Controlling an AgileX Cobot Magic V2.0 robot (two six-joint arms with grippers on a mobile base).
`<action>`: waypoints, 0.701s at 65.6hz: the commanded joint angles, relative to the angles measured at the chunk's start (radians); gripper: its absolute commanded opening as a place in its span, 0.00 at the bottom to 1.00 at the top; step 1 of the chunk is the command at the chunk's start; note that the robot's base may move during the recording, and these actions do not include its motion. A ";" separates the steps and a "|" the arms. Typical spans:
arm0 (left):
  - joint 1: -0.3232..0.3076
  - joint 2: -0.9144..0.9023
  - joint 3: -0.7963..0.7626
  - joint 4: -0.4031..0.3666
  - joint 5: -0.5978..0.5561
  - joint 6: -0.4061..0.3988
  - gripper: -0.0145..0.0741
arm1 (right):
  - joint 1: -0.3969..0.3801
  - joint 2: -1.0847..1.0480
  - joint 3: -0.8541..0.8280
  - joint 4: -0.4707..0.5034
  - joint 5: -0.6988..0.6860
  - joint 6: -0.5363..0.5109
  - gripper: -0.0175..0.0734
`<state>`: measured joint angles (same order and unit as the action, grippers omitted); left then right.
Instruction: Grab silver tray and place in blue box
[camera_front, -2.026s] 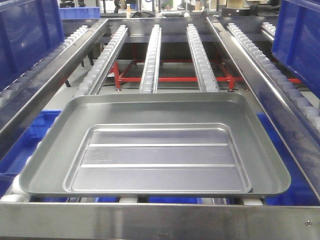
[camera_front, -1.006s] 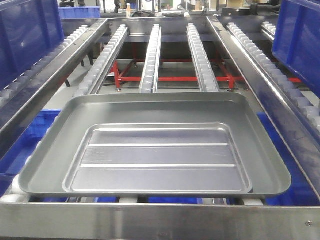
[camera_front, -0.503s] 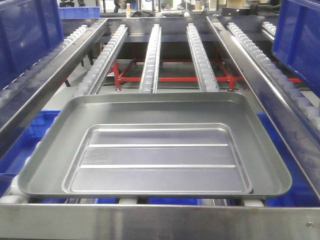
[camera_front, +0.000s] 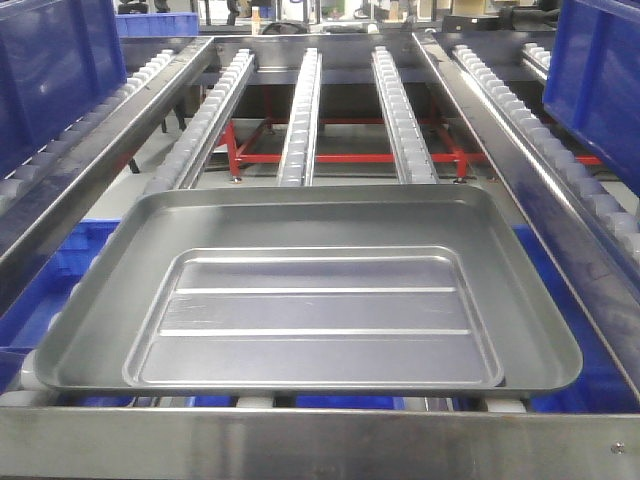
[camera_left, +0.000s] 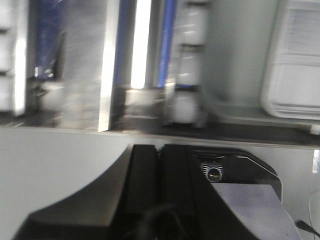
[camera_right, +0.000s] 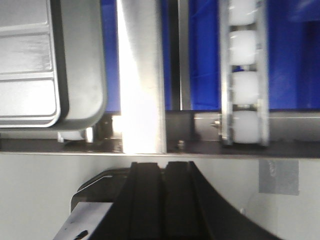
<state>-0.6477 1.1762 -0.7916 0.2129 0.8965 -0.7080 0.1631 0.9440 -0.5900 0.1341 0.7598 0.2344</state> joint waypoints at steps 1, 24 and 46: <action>-0.060 0.046 -0.079 0.021 -0.023 -0.039 0.05 | 0.056 0.039 -0.038 -0.007 -0.086 0.062 0.26; -0.076 0.300 -0.280 -0.003 -0.080 -0.039 0.05 | 0.289 0.309 -0.266 -0.344 -0.011 0.403 0.26; -0.044 0.329 -0.282 -0.025 -0.165 -0.039 0.05 | 0.367 0.520 -0.451 -0.313 -0.014 0.402 0.25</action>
<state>-0.7066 1.5269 -1.0400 0.1854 0.7761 -0.7367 0.5297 1.4538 -0.9872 -0.1743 0.7669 0.6317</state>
